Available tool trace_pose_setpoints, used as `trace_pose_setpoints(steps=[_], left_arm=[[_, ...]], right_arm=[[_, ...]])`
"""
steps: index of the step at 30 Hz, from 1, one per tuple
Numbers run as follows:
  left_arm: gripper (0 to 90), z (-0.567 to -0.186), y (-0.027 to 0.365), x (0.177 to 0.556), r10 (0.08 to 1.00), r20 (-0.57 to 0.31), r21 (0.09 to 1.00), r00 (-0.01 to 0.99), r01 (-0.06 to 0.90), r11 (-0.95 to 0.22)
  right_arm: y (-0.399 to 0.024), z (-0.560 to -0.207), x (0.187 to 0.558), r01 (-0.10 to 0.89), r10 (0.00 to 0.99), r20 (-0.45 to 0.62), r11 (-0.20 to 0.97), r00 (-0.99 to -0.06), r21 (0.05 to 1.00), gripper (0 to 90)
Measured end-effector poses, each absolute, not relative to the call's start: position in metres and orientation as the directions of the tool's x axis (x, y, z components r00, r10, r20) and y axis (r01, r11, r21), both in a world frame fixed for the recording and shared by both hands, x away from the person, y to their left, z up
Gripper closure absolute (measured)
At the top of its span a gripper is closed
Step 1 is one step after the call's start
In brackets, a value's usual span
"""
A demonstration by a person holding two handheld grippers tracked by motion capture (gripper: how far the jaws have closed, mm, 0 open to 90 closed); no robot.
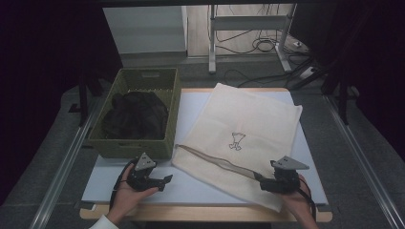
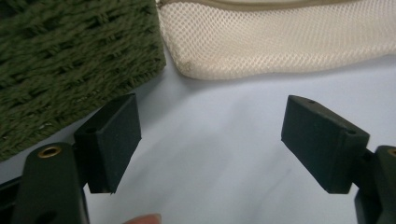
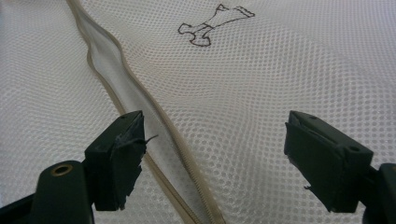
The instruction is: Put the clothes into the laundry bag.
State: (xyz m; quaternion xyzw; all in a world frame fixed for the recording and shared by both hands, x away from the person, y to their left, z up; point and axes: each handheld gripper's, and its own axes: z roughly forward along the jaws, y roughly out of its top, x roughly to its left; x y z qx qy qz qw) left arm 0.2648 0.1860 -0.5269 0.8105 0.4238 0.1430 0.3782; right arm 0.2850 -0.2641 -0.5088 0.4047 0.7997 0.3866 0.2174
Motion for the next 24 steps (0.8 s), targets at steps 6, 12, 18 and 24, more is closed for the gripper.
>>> trace_pose_setpoints(steps=[6,12,18,24], left_arm=[[19.7,-0.5287,0.1864,0.2653,0.796,-0.115,0.724,0.594,0.599,-0.342],[20.0,-0.5293,0.1879,0.2638,0.79,-0.126,0.724,0.601,0.6,-0.341],[20.4,-0.5307,0.1836,0.2634,0.77,-0.118,0.722,0.626,0.587,-0.367],[22.7,-0.5304,0.1842,0.2573,0.774,-0.099,0.744,0.625,0.563,-0.359]], right_arm=[[-0.2678,-0.5096,0.2861,0.486,0.827,-0.044,0.372,-0.561,0.791,20.8],[-0.2691,-0.5106,0.291,0.486,0.829,-0.044,0.369,-0.558,0.792,20.8],[-0.2672,-0.5109,0.2937,0.488,0.824,-0.051,0.383,-0.565,0.784,21.1],[-0.2672,-0.5086,0.2927,0.497,0.824,-0.054,0.39,-0.564,0.775,22.1]])
